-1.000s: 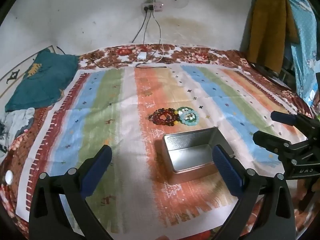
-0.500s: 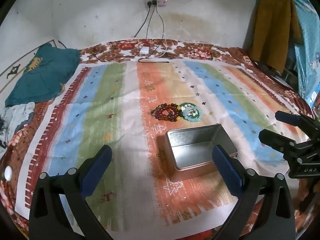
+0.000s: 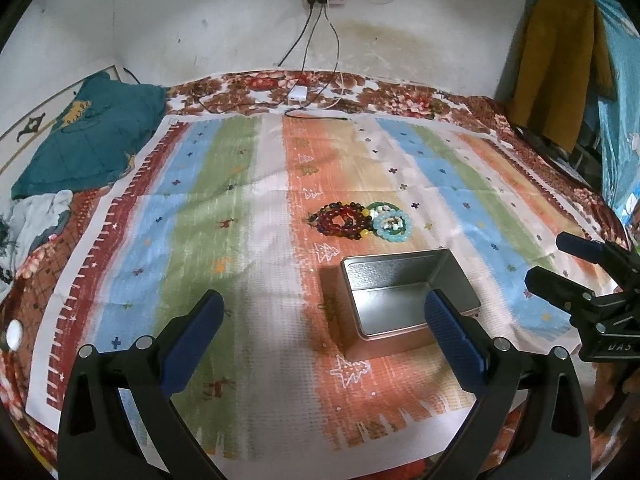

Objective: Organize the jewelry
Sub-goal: 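Move both tools toward the bracelets beside the silver tin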

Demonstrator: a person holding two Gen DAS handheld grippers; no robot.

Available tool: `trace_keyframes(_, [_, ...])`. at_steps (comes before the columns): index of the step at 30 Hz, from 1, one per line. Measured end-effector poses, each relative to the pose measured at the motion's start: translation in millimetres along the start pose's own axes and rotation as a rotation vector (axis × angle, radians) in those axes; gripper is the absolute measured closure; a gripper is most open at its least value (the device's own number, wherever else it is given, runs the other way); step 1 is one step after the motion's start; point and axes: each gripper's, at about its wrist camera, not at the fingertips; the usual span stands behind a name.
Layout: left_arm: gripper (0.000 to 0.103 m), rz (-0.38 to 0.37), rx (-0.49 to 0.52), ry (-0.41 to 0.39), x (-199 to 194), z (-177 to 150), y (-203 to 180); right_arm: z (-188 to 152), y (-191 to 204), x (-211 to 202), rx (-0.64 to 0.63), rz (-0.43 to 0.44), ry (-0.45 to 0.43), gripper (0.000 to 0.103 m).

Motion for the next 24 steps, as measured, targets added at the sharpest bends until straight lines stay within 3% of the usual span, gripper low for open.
trace_keyframes(24, [0.005,0.023,0.038,0.0,2.5,-0.2,-6.0,-0.4,4.8,4.1,0.011,0.017,0.017,0.004])
Point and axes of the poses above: each gripper's, at about its wrist camera, not at the fingertips, and x roughly the way its jaws point, y to its left, z to its top, and after that the axes turned 6 degrees about -x, right-handed
